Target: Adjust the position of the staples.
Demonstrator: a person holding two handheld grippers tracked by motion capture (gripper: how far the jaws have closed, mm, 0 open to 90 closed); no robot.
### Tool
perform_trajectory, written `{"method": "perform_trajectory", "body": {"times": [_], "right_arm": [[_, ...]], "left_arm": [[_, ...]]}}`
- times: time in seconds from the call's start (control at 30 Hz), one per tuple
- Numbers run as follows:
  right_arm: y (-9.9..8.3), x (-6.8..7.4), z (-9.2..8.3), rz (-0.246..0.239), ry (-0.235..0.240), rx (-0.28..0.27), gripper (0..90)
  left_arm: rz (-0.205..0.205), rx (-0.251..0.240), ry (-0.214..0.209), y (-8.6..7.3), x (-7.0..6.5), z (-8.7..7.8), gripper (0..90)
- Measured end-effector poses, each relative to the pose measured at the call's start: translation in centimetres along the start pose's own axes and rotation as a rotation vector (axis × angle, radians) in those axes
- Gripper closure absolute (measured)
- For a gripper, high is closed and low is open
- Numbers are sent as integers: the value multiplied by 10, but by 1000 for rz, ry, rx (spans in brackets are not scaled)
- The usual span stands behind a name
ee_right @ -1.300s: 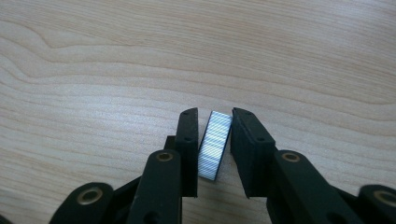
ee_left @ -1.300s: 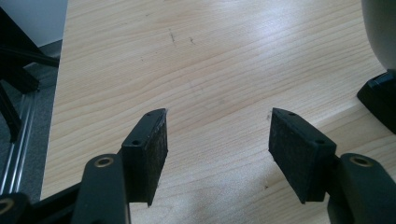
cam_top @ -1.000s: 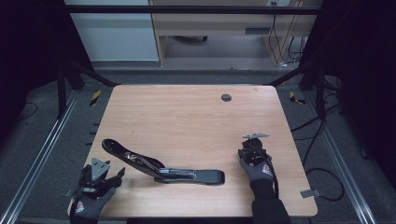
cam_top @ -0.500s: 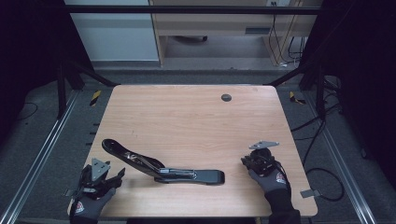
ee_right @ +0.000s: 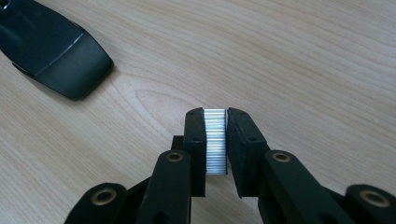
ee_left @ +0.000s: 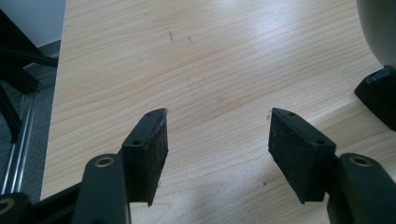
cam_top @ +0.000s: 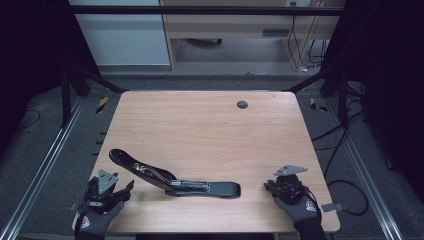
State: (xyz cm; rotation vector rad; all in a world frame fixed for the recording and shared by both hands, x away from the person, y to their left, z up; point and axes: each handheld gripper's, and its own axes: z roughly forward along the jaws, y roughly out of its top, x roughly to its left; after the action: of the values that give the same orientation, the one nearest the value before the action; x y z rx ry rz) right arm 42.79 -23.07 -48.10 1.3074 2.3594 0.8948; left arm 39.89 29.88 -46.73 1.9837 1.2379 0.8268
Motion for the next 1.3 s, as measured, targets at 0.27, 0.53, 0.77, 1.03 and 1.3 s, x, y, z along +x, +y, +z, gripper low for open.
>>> {"method": "perform_trajectory", "body": {"times": [0.27,0.53,0.77,1.03,1.3], "right_arm": [[-3,0,4,-19,-10,16,784],[-3,-1,5,-23,-16,24,766],[0,2,-2,34,-31,5,724],[1,5,1,43,-59,9,725],[1,6,4,38,-68,32,745]], "left_arm": [[1,3,-3,0,0,0,374],[2,2,-3,0,0,0,373],[1,3,-4,0,0,1,374],[1,1,-5,0,0,1,373],[3,3,-4,0,0,1,372]]}}
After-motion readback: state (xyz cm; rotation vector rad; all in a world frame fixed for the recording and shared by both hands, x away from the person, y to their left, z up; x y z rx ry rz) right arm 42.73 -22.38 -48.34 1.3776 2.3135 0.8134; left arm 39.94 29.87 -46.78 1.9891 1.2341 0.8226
